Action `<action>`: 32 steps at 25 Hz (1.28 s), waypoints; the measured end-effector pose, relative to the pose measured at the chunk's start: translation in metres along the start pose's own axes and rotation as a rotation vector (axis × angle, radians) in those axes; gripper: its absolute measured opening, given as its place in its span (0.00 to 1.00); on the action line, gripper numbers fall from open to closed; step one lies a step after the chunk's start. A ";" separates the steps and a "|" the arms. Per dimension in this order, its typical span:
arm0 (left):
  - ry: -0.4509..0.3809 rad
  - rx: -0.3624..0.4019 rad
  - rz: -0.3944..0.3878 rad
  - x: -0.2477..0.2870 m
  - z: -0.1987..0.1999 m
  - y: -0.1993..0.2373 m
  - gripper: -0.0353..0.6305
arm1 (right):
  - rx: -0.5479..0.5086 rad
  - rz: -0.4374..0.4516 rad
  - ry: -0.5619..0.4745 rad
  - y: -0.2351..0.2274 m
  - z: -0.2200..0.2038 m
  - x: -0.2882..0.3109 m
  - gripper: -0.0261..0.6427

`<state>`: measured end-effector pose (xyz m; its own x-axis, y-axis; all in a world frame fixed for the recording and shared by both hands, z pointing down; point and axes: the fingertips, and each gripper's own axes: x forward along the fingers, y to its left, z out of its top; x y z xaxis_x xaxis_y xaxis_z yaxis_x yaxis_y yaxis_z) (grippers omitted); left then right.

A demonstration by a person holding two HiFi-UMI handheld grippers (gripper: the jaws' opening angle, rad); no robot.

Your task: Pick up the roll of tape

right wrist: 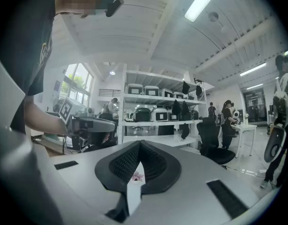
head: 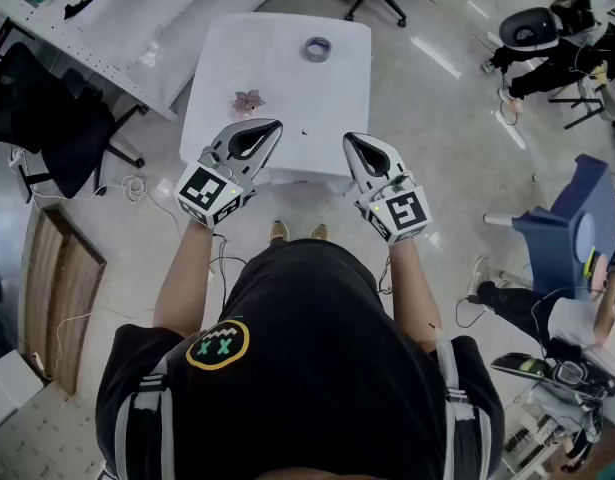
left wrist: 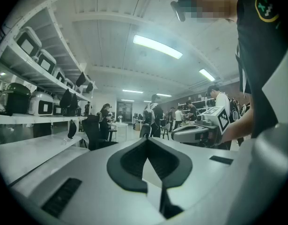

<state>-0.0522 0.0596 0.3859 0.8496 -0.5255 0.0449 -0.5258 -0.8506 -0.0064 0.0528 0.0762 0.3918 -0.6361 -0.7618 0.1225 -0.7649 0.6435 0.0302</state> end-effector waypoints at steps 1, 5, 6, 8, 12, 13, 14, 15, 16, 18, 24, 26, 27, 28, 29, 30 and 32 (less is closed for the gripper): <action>0.000 0.001 0.000 0.000 0.000 0.002 0.08 | -0.004 -0.004 0.000 -0.001 -0.002 0.001 0.07; 0.001 0.004 0.001 -0.001 0.000 0.006 0.08 | -0.011 -0.011 -0.002 -0.003 -0.005 0.004 0.07; 0.002 0.005 0.001 -0.001 0.001 0.006 0.08 | -0.011 -0.011 -0.002 -0.004 -0.005 0.004 0.07; 0.003 0.005 0.003 -0.002 0.002 0.004 0.08 | -0.014 -0.008 -0.001 -0.003 -0.005 0.002 0.07; 0.002 0.003 0.006 -0.003 0.002 0.004 0.08 | -0.016 0.004 0.006 0.001 -0.006 0.002 0.07; 0.001 0.003 0.006 -0.003 0.002 0.004 0.08 | -0.016 0.004 0.006 0.001 -0.006 0.002 0.07; 0.001 0.003 0.006 -0.003 0.002 0.003 0.08 | -0.016 0.003 0.005 0.001 -0.006 0.002 0.07; 0.001 0.003 0.006 -0.003 0.002 0.003 0.08 | -0.015 0.001 0.005 0.001 -0.006 0.001 0.07; 0.002 0.002 0.006 -0.003 0.001 0.003 0.08 | -0.013 -0.002 0.006 0.000 -0.007 0.001 0.07; 0.003 0.003 0.005 -0.002 0.001 0.002 0.08 | 0.000 -0.004 0.005 -0.002 -0.008 0.000 0.07; 0.002 0.007 0.007 -0.003 0.001 0.001 0.08 | 0.020 -0.010 0.005 -0.004 -0.011 -0.001 0.07; 0.003 0.007 0.007 -0.003 0.001 -0.001 0.08 | 0.026 -0.017 0.003 -0.005 -0.012 -0.003 0.07; 0.004 0.007 0.006 -0.003 0.000 -0.001 0.08 | 0.028 -0.021 0.002 -0.006 -0.012 -0.004 0.07; 0.005 0.008 0.005 -0.002 0.000 -0.001 0.08 | 0.030 -0.022 0.001 -0.007 -0.012 -0.005 0.07; 0.006 0.009 0.004 -0.002 0.000 -0.001 0.08 | 0.031 -0.022 0.000 -0.007 -0.012 -0.005 0.07; 0.006 0.010 0.004 -0.002 0.001 -0.001 0.08 | 0.032 -0.021 -0.001 -0.007 -0.011 -0.004 0.07; 0.005 0.009 0.004 -0.001 0.001 -0.001 0.08 | 0.034 -0.021 -0.003 -0.008 -0.011 -0.004 0.07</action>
<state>-0.0529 0.0611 0.3848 0.8471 -0.5291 0.0503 -0.5291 -0.8484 -0.0153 0.0626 0.0753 0.4018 -0.6203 -0.7752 0.1194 -0.7809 0.6247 -0.0012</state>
